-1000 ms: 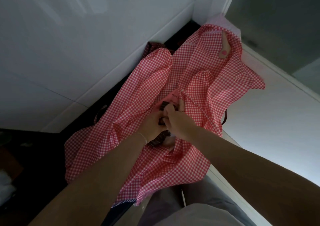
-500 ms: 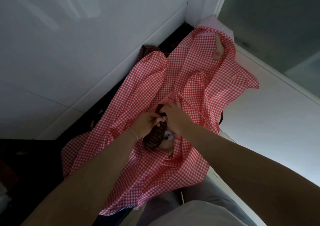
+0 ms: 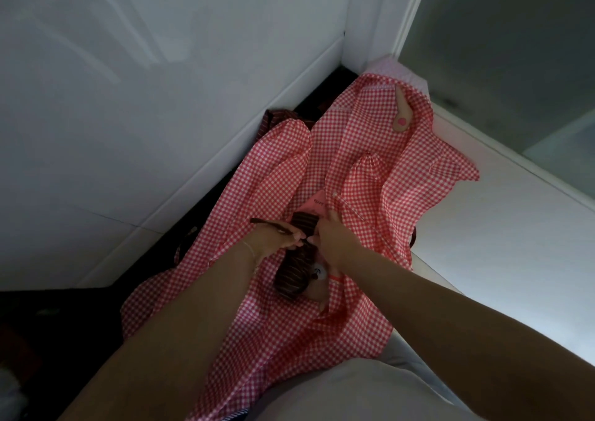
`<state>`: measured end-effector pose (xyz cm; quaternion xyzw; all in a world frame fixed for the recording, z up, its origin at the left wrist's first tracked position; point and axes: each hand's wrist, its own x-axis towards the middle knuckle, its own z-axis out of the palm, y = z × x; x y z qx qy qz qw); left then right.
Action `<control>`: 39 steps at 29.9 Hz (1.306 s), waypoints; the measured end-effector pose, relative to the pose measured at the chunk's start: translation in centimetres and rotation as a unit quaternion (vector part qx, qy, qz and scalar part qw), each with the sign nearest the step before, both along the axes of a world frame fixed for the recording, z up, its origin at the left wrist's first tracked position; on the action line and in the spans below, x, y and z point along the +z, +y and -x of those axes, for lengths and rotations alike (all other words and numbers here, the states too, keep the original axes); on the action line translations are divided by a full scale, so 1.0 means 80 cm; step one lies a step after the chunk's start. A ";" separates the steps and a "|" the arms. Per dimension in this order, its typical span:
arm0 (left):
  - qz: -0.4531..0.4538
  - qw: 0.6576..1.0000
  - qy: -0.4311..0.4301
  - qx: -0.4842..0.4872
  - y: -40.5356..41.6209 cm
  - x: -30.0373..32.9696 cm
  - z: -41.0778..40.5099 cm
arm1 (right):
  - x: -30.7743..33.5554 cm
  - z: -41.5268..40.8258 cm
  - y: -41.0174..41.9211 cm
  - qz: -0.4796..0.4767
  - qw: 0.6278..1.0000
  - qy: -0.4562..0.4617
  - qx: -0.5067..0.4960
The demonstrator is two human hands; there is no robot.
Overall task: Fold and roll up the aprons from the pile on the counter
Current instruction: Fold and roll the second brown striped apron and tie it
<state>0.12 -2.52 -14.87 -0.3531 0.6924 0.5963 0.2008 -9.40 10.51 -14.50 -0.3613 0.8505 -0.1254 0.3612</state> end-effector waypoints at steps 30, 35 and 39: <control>0.495 0.779 0.299 -0.241 0.014 -0.043 -0.024 | -0.026 0.008 0.000 0.113 0.986 -0.091 -0.087; 0.523 0.753 0.335 -0.216 0.013 -0.049 -0.027 | -0.020 0.003 -0.001 0.117 0.986 -0.093 -0.070; 0.566 0.725 0.333 -0.207 0.013 -0.049 -0.030 | -0.009 0.007 -0.007 0.100 0.994 -0.046 -0.008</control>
